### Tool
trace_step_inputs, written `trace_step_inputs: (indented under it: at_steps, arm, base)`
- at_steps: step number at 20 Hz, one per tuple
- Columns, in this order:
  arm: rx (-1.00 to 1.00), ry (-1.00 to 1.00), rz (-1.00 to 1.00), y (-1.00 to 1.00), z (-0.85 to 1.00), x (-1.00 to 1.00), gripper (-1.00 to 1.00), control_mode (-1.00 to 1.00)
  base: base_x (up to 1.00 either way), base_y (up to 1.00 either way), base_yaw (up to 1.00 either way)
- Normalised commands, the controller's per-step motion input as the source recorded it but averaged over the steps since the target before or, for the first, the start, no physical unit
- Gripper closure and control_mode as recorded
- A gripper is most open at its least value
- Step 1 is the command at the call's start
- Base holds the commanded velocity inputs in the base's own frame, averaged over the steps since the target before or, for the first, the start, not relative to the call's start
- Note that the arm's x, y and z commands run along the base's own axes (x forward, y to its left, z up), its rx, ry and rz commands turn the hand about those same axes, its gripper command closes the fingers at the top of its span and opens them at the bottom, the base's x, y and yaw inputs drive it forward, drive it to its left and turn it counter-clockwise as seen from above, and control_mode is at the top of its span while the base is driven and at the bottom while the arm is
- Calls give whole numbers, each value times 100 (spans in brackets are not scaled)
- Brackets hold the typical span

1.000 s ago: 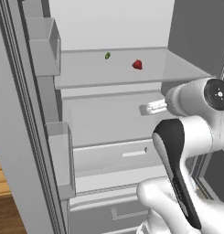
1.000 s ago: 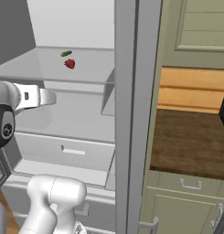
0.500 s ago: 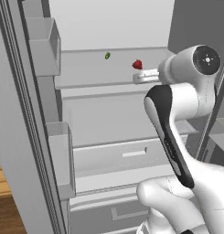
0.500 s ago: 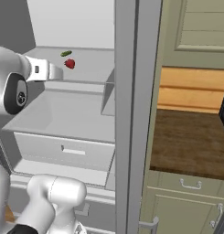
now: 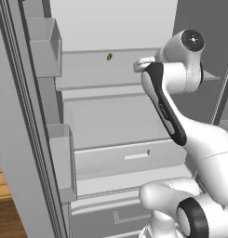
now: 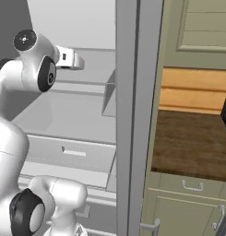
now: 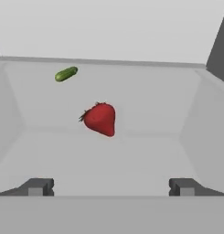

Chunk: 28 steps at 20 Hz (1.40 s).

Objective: Take the strawberry from the fridge and place it on top of the pancake, located on the dining counter.

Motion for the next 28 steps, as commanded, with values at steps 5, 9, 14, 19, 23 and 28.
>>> trace_step_inputs:
  at_steps: [5,9,14,19,23,28]
  arm:
    - [0,0,0,-1,-4,63,-100,-100]
    - [0,0,0,12,-14,59,-100,-100]
    - [0,0,0,17,-19,69,-100,-100]
    - [0,0,0,5,-9,57,-100,-100]
    - [0,0,0,0,-8,-7,-100,-100]
    - [0,0,-3,0,-20,-35,-100,-100]
  base:
    - [0,0,0]
    - [0,0,0]
    - [0,0,0]
    - [0,0,0]
    - [0,0,0]
    - [0,0,0]
